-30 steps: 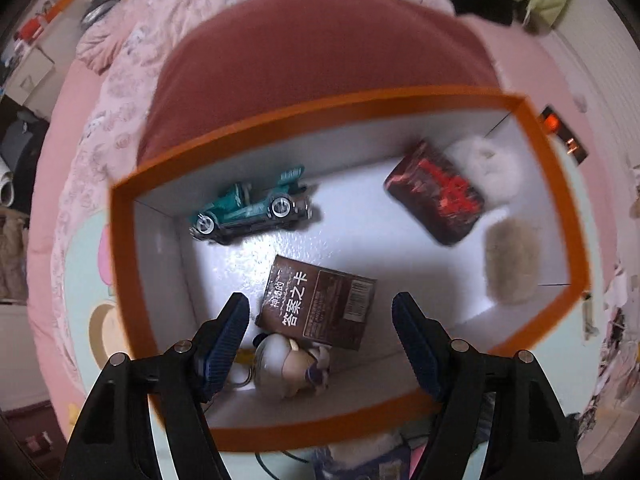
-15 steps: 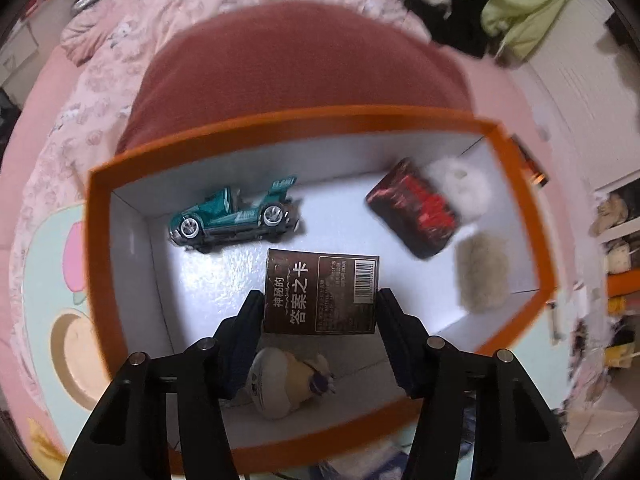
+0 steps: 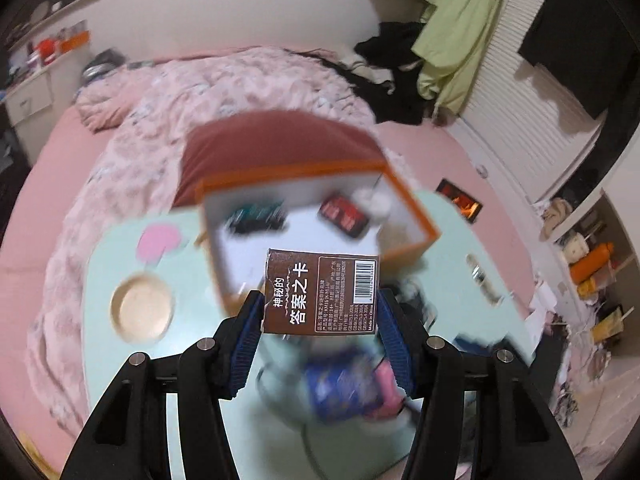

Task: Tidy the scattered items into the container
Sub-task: 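Lift the brown printed box out and set it beside the blue tin with the left gripper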

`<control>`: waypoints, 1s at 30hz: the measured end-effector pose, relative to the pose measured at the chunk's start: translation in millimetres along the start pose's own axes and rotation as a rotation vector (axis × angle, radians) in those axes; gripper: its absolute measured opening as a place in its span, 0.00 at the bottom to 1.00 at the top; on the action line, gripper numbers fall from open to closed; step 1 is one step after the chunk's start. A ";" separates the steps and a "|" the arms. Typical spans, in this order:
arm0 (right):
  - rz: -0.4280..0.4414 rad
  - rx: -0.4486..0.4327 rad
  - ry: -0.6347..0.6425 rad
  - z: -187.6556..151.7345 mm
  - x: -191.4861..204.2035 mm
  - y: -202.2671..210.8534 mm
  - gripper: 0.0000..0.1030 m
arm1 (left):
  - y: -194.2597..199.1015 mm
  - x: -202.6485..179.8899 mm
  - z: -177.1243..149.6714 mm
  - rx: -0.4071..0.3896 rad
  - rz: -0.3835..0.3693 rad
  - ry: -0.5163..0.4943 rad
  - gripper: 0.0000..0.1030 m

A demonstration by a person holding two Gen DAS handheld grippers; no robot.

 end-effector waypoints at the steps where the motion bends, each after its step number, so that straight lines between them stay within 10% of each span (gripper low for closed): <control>1: 0.000 0.000 0.000 0.0 0.0 0.0 1.00 | -5.6 6.7 -12.6 0.002 0.035 0.005 0.54; 4: -0.001 0.001 0.000 0.2 0.0 0.1 1.00 | -20.6 18.3 -40.0 0.005 0.138 0.001 0.54; 13: 0.000 0.000 0.000 0.1 0.0 -0.1 1.00 | -37.6 7.0 -62.0 -0.010 0.108 0.001 0.55; 17: -0.001 0.000 0.000 0.0 0.0 -0.2 1.00 | -24.9 1.9 -64.4 -0.049 0.115 -0.006 0.74; 30: -0.001 0.000 0.000 -0.2 -0.1 -0.3 1.00 | -28.4 -4.4 -127.8 -0.071 0.274 -0.071 0.91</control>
Point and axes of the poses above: each gripper's, at about its wrist camera, not at the fingertips, and y roughly against the way its jaws point, x to its left, z to its top, the point moved 2 cm from there along -y, roughly the way its jaws point, and after that the axes turned 14 degrees about z, right-handed, at the moved point
